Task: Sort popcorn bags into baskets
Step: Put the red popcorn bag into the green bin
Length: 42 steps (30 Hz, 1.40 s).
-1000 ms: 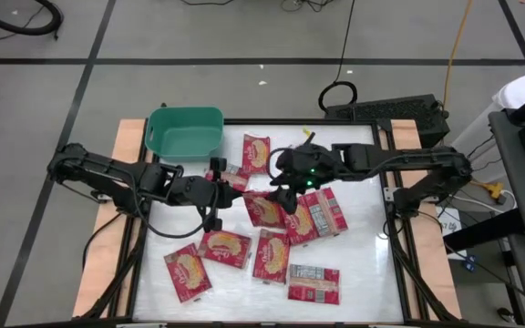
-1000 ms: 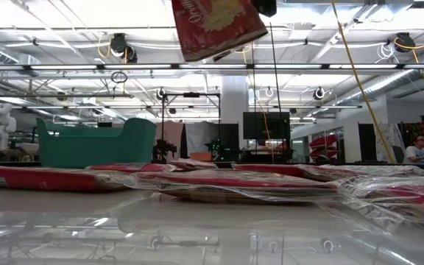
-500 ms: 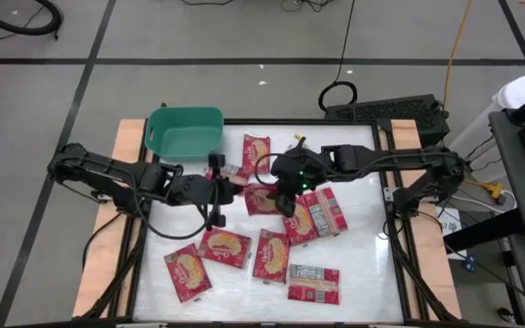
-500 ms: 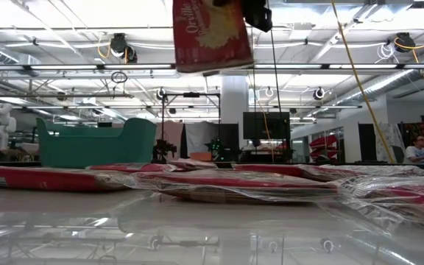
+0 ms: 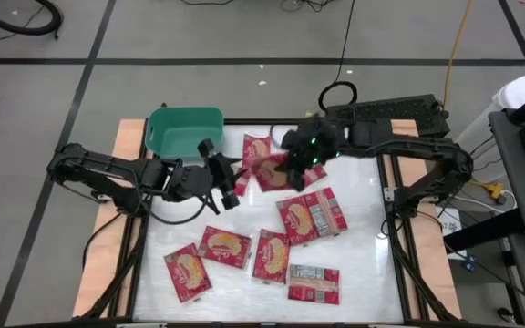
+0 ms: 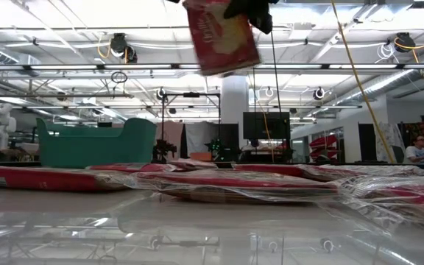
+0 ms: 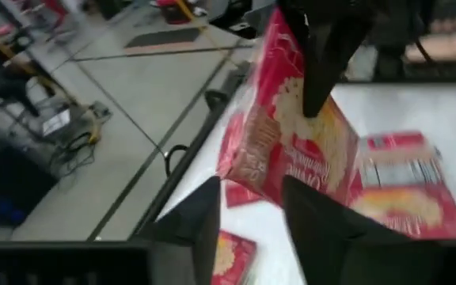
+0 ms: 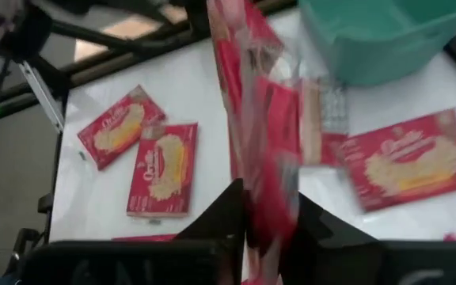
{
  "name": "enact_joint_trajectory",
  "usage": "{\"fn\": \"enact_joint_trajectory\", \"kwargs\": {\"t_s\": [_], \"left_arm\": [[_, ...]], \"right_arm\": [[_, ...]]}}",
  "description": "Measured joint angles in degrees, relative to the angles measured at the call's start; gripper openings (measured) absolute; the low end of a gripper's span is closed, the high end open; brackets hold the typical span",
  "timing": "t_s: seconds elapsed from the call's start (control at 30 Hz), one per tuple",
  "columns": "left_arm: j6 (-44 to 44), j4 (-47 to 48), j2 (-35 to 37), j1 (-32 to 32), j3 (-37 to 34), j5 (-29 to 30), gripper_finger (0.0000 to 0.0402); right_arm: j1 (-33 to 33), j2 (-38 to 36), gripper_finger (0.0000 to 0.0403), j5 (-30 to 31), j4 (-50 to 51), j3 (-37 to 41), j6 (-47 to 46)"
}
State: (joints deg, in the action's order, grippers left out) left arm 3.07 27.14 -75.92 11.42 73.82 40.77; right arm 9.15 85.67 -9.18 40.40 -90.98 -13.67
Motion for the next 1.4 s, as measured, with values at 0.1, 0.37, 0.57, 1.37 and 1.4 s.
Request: {"fn": "enact_joint_trajectory", "kwargs": {"t_s": [0.1,0.37,0.57,1.37,1.4], "left_arm": [[8.56,-1.62,0.84,-1.42,0.0,0.11,0.0181],[21.55,-7.64,1.62,-6.85,0.0,1.38,0.0194],[21.34,-11.41,2.2,-12.88,0.01,-0.39,0.0176],[31.76,-3.46,2.46,-33.31,10.91,-39.5,0.029],[31.77,-1.64,2.4,-33.31,11.04,-41.51,0.0285]], "right_arm": [[4.46,-1.7,0.002,-4.22,-0.76,0.0,2.91],[17.0,-4.43,0.003,-15.5,-1.61,0.0,9.66],[25.2,-4.87,0.0023,-25.76,-2.52,0.0,10.32],[15.41,-6.45,0.0024,-24.77,21.54,0.02,2.52],[14.13,-6.45,0.0024,-23.66,22.07,0.02,1.67]]}}
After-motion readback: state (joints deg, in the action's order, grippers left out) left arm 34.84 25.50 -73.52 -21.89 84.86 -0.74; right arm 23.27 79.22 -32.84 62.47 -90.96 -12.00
